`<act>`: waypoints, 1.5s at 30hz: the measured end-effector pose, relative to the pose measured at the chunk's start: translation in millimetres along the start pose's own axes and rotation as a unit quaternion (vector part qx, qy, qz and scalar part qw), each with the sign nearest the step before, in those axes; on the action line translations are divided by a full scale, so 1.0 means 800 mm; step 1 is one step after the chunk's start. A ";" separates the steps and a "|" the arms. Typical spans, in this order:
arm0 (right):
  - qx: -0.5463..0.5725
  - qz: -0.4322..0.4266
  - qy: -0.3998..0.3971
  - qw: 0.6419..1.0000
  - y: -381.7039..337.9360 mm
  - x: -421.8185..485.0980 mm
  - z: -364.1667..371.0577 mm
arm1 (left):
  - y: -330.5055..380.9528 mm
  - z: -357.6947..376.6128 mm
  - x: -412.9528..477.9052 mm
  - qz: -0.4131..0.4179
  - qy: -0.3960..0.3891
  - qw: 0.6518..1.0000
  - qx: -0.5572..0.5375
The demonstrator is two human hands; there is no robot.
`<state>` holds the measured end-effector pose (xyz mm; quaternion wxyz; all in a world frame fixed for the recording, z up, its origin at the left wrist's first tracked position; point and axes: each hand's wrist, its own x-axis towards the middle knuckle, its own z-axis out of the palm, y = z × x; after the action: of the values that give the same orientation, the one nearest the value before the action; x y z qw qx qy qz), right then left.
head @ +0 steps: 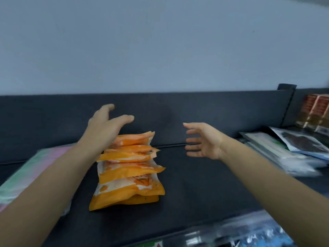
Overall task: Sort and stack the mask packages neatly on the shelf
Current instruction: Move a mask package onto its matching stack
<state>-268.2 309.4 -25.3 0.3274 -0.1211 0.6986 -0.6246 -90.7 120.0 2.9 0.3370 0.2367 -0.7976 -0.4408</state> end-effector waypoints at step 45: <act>-0.377 -0.068 0.144 0.912 0.035 0.003 -0.486 | 0.132 0.553 -0.052 -0.303 -0.229 0.913 -0.148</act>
<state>-499.5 621.8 -50.7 0.1098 -0.1912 0.9119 -0.3462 -402.0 441.2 -90.0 0.0265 0.3073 -0.6685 -0.6767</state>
